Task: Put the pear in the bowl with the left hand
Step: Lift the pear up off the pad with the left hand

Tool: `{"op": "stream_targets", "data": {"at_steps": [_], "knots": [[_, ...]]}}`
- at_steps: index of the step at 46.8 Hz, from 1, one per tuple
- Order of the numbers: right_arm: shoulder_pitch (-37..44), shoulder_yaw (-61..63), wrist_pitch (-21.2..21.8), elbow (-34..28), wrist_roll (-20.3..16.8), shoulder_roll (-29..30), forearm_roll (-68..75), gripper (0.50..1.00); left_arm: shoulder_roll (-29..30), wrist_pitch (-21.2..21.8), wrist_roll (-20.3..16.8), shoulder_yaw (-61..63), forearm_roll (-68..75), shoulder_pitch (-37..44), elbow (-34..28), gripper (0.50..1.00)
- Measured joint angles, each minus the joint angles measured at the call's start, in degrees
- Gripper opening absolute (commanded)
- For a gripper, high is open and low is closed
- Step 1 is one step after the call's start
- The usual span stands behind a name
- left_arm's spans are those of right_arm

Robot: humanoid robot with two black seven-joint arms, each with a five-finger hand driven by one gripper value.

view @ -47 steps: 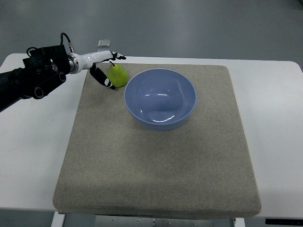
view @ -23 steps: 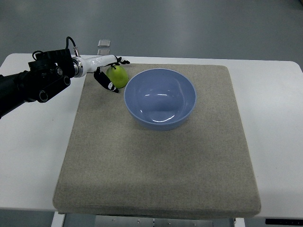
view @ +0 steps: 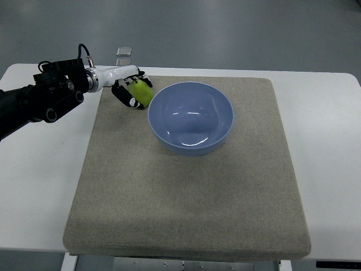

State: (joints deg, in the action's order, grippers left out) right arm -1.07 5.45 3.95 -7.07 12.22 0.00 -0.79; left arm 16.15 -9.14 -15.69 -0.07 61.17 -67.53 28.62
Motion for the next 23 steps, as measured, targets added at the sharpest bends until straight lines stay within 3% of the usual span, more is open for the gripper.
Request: {"op": "stream_targets", "data": {"at_steps": [14,23], "knots": [[0.0,0.0,0.0,0.0,0.0,0.0,0.0,0.926,2.7,-1.6,-0.3,-0.7,-0.9,-3.0,0.3,0.5],[0.0,0.0,0.0,0.0,0.0,0.0,0.0,0.926,4.0,-4.4,-3.1,-0.9,-2.3,-7.3,0.1,0.5]]}}
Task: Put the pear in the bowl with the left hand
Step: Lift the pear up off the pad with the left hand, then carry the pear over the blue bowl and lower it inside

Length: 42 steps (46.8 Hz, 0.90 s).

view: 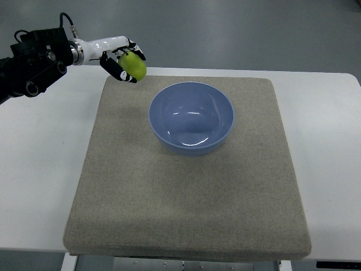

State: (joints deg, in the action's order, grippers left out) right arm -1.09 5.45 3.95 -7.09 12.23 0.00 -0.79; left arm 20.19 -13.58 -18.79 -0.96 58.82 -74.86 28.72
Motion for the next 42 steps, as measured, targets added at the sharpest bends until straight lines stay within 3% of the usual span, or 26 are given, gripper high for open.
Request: {"op": "stream_targets", "data": {"at_steps": [6,14,27,34,42], "knots": [[0.0,0.0,0.0,0.0,0.0,0.0,0.0,0.926,3.2,-3.2,-1.6,-0.2,-2.1,-3.4,2.7,0.5],[0.0,0.0,0.0,0.0,0.0,0.0,0.0,0.926,10.2,-5.6,-1.9,-2.2,-2.2,-6.0,15.6,0.5],[0.0,0.0,0.0,0.0,0.0,0.0,0.0,0.926,11.5,-5.8,-1.5,-2.2,1.1,-6.1,32.9,0.5],[0.0,0.0,0.0,0.1,0.0,0.0,0.0,0.926,11.1,-5.0,-1.0,-2.2,7.3,-5.8,37.5,0.5],[0.0,0.0,0.0,0.0,0.0,0.0,0.0,0.926,10.1,-4.8,-0.8,-1.9,11.9,-5.3,37.9,0.5]]}}
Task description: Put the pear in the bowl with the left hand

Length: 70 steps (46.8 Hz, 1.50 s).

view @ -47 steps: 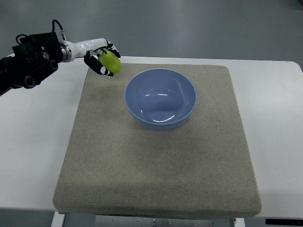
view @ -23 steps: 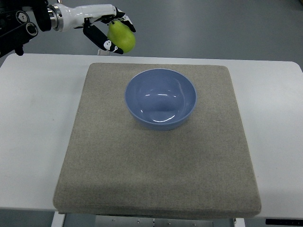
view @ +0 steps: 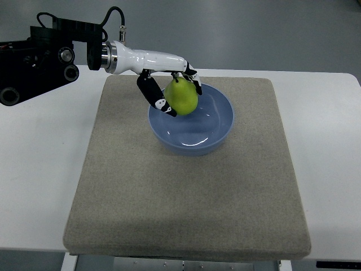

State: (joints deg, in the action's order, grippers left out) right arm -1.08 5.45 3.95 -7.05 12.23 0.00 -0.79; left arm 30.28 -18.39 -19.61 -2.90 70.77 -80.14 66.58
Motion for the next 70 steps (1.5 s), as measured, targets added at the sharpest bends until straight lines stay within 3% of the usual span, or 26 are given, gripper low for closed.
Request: {"op": "stream_targets", "data": {"at_steps": [13,16,20,27,31,33,49,70], "knots": [[0.0,0.0,0.0,0.0,0.0,0.0,0.0,0.926,-2.9,1.3,0.0,0.3,1.3,2.8,-2.2,0.5],[0.0,0.0,0.0,0.0,0.0,0.0,0.0,0.926,-4.4,2.6,0.0,0.3,1.3,4.1,-3.6,0.563],[0.0,0.0,0.0,0.0,0.0,0.0,0.0,0.926,-6.2,4.1,0.0,0.4,1.3,5.5,-5.4,0.591],[0.0,0.0,0.0,0.0,0.0,0.0,0.0,0.926,-6.7,4.6,0.0,0.3,0.9,5.9,-5.8,0.795],[0.0,0.0,0.0,0.0,0.0,0.0,0.0,0.926,-6.7,4.6,0.0,0.2,0.3,5.9,-6.1,0.957],[0.0,0.0,0.0,0.0,0.0,0.0,0.0,0.926,-6.8,4.6,0.0,0.2,0.1,5.9,-6.4,0.983],[0.0,0.0,0.0,0.0,0.0,0.0,0.0,0.926,-9.1,4.6,0.0,-0.3,-1.9,6.0,-10.0,0.996],[0.0,0.0,0.0,0.0,0.0,0.0,0.0,0.926,-8.1,4.0,0.1,-5.9,-28.5,3.1,-13.8,0.996]]}}
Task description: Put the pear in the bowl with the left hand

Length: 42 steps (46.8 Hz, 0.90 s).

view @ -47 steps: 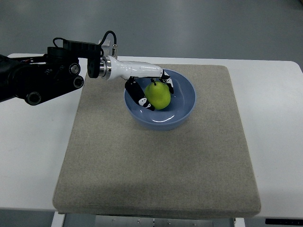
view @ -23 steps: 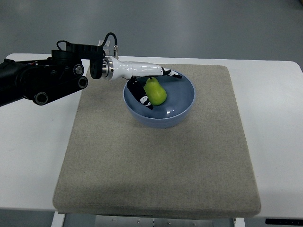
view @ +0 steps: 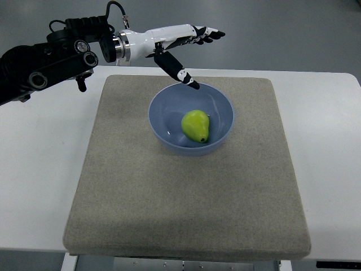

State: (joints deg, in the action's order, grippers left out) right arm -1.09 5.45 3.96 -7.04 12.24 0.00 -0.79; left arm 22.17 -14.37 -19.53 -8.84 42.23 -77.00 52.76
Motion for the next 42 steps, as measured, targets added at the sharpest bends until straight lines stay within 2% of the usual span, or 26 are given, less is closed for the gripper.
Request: {"op": "stream_targets", "data": {"at_steps": [9,22,42], "knots": [[0.0,0.0,0.0,0.0,0.0,0.0,0.0,0.926,1.2,-2.6,0.0,-7.3,-21.7,5.4,-6.1,0.996],[0.0,0.0,0.0,0.0,0.0,0.0,0.0,0.926,1.0,-5.8,0.5,-8.5,-32.6,8.6,-12.9,0.996],[0.0,0.0,0.0,0.0,0.0,0.0,0.0,0.926,1.3,-18.3,15.8,-13.4,-57.9,16.5,-20.9,0.996]]}}
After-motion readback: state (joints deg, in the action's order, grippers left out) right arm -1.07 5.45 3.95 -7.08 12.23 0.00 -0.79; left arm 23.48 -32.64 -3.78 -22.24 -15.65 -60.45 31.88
